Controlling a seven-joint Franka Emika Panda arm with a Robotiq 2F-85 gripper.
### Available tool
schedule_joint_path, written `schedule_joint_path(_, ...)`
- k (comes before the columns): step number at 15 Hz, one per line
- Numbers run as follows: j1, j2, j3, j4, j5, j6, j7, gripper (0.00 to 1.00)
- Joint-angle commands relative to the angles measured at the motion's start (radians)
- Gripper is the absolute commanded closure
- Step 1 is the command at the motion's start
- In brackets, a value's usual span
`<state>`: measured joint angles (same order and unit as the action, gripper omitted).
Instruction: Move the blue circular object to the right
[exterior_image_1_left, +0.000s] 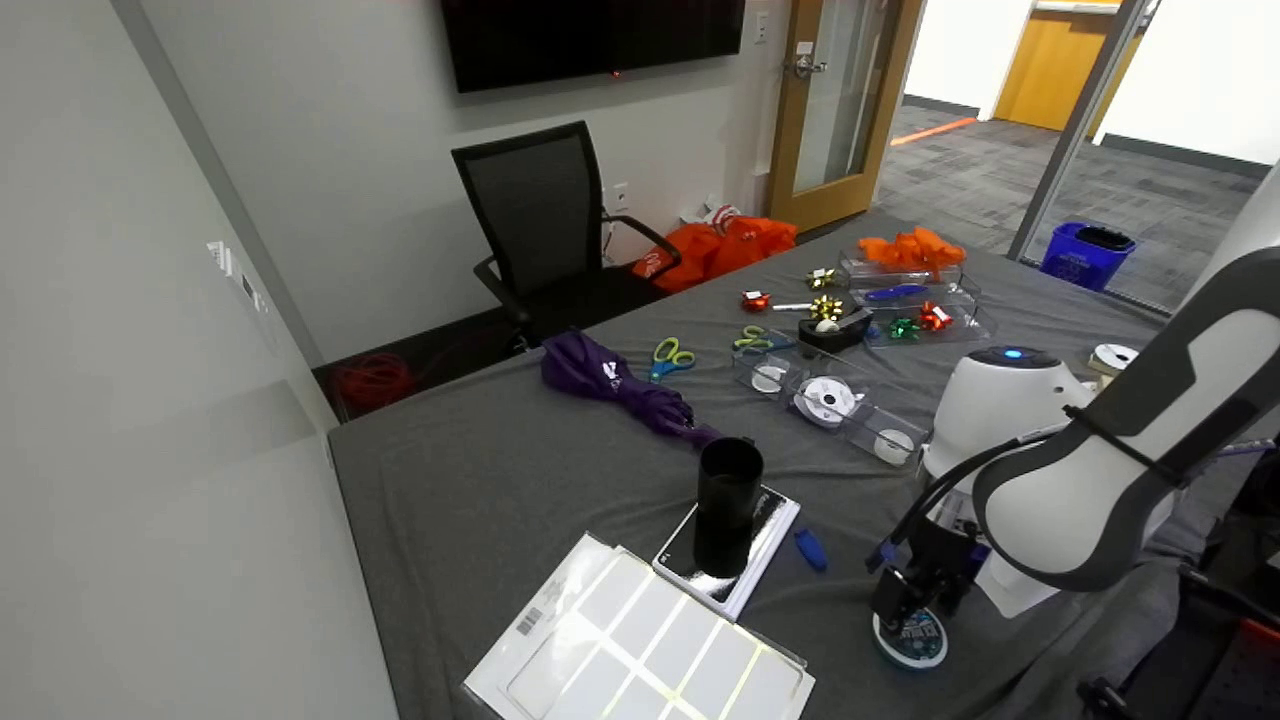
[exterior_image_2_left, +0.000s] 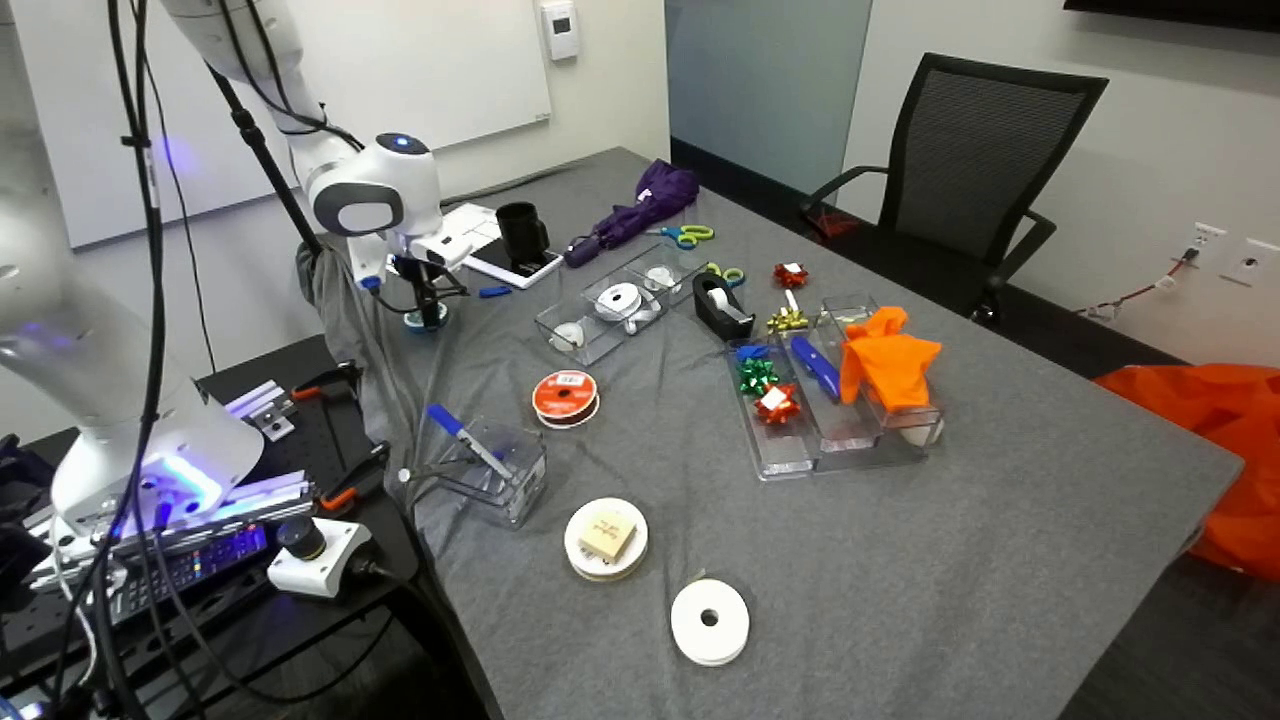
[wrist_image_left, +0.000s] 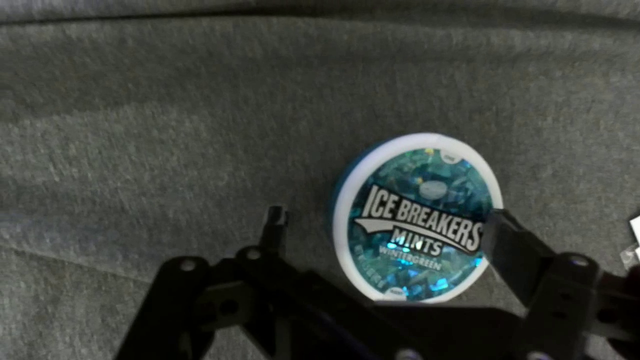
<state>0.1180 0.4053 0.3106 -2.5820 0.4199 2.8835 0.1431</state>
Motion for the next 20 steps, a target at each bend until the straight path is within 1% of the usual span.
schedule_joint_path(1,0.025,0.022,-0.029,0.01,-0.036,0.007,0.041,0.0)
schedule_joint_path(4,0.034,0.024,-0.035,0.011,-0.049,0.009,0.059,0.0)
schedule_joint_path(7,0.029,0.019,-0.021,0.01,-0.041,0.013,0.052,0.0)
schedule_joint_path(13,0.046,0.021,-0.017,0.017,-0.041,0.021,0.06,0.0)
schedule_joint_path(17,0.063,0.026,-0.025,0.023,-0.046,0.024,0.071,0.0)
schedule_joint_path(20,0.061,0.028,-0.024,0.029,-0.043,0.029,0.073,0.0)
